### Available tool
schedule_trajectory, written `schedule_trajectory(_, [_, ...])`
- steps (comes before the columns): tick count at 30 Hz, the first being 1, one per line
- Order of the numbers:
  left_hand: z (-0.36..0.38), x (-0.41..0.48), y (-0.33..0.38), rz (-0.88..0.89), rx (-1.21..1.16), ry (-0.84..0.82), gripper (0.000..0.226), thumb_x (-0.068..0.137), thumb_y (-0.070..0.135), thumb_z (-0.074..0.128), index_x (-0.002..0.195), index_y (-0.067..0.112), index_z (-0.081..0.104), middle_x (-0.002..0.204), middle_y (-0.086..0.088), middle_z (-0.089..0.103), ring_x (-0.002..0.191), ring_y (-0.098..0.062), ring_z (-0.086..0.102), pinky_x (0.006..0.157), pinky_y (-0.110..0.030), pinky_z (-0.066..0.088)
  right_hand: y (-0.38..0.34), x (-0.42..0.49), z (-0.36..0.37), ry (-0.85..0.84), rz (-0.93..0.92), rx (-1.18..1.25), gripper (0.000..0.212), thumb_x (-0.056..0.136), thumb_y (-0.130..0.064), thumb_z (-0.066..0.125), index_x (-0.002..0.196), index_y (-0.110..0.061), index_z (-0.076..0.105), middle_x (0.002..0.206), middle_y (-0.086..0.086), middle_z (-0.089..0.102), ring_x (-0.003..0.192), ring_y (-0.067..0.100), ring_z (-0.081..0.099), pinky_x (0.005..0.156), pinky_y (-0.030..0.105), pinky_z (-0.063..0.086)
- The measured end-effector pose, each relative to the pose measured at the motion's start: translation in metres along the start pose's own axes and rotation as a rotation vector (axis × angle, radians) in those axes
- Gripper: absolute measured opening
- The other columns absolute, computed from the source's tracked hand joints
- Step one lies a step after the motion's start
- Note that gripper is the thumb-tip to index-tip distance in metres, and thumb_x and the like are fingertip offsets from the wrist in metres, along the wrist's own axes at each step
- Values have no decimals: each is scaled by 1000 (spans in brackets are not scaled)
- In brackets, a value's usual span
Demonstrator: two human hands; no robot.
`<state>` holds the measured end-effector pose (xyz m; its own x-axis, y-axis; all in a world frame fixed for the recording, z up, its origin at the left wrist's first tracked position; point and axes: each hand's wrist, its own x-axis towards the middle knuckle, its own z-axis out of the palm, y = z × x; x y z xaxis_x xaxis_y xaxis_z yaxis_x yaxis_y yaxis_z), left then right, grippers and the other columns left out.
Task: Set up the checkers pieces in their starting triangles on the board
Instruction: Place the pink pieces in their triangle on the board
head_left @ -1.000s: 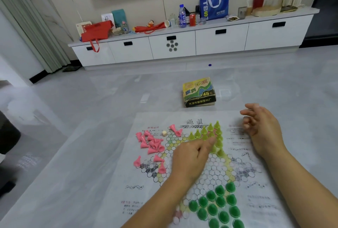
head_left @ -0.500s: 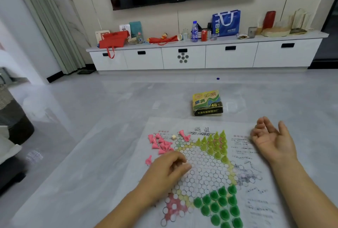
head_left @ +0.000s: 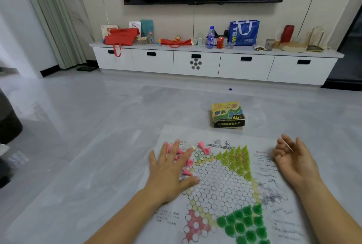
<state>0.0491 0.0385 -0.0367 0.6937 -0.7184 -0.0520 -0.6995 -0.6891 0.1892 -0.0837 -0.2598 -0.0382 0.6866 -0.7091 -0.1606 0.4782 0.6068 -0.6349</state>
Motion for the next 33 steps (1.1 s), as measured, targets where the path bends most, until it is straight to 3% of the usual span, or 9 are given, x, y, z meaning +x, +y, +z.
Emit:
schedule_trajectory(3, [-4, 27, 4, 109, 58, -16, 73, 76, 76, 26, 137, 52, -5, 154, 7, -17, 140, -24, -22, 107, -60, -21, 2, 1, 0, -11, -42, -34, 54, 23, -39, 88, 67, -14, 72, 63, 0, 64, 52, 6, 54, 50, 13, 45])
schedule_trajectory(6, [-8, 52, 6, 252, 110, -11, 68, 79, 73, 28, 137, 52, -1, 156, 7, -10, 142, -24, -18, 106, -62, -21, 2, -4, 7, 5, -42, -105, 31, 53, -38, 78, 71, -14, 69, 60, -3, 63, 55, 7, 51, 49, 13, 45])
schedule_trajectory(7, [-8, 59, 6, 300, 123, -16, 65, 81, 71, 28, 137, 53, 0, 156, 8, -8, 142, -23, -16, 106, -61, -21, 3, -6, 10, 15, -70, -197, 21, 72, -34, 67, 74, -14, 67, 58, -4, 63, 56, 8, 50, 48, 12, 45])
schedule_trajectory(9, [-9, 69, 8, 372, 128, -34, 56, 86, 64, 27, 137, 51, 9, 156, 9, 0, 144, -20, -7, 109, -60, -17, 11, -10, 13, 0, -201, -586, 24, 93, -22, 44, 79, -13, 62, 58, -5, 64, 56, 7, 50, 47, 11, 44])
schedule_trajectory(12, [-7, 75, 9, 402, 55, -19, 43, 93, 51, 28, 134, 42, 32, 152, 9, 23, 141, -14, 16, 114, -54, -2, 24, -14, 16, -64, -365, -1042, 25, 94, -17, 44, 78, -11, 63, 68, 0, 62, 53, 0, 51, 50, 8, 42])
schedule_trajectory(18, [3, 51, -20, 334, -148, 170, 60, 81, 53, 14, 118, 31, 55, 129, 10, 52, 125, -10, 41, 111, -42, 24, 18, -18, 18, -13, -308, -918, 27, 95, -19, 43, 76, -14, 62, 71, 6, 60, 50, 0, 49, 45, 11, 40])
schedule_trajectory(23, [1, 22, -37, 218, -126, 241, 61, 77, 60, 18, 118, 33, 55, 131, 12, 51, 128, -9, 40, 114, -50, 1, 16, -31, 31, -65, -240, -1053, 26, 94, -19, 44, 79, -13, 63, 75, 6, 60, 59, 9, 49, 57, 17, 43])
schedule_trajectory(28, [-4, 3, -39, 193, -142, 188, 69, 70, 67, 19, 122, 33, 51, 136, 13, 45, 130, -8, 35, 114, -44, 3, 16, -72, 41, -166, -192, -1212, 21, 93, -21, 45, 88, -13, 64, 76, 1, 64, 63, 14, 51, 64, 25, 44])
schedule_trajectory(33, [-4, -15, -40, 136, -203, 209, 68, 69, 65, 16, 119, 36, 52, 137, 16, 43, 131, -4, 32, 115, -44, 3, 19, -103, 35, -140, -195, -1252, 16, 92, -23, 48, 89, -18, 63, 80, 2, 65, 66, 16, 54, 62, 26, 45])
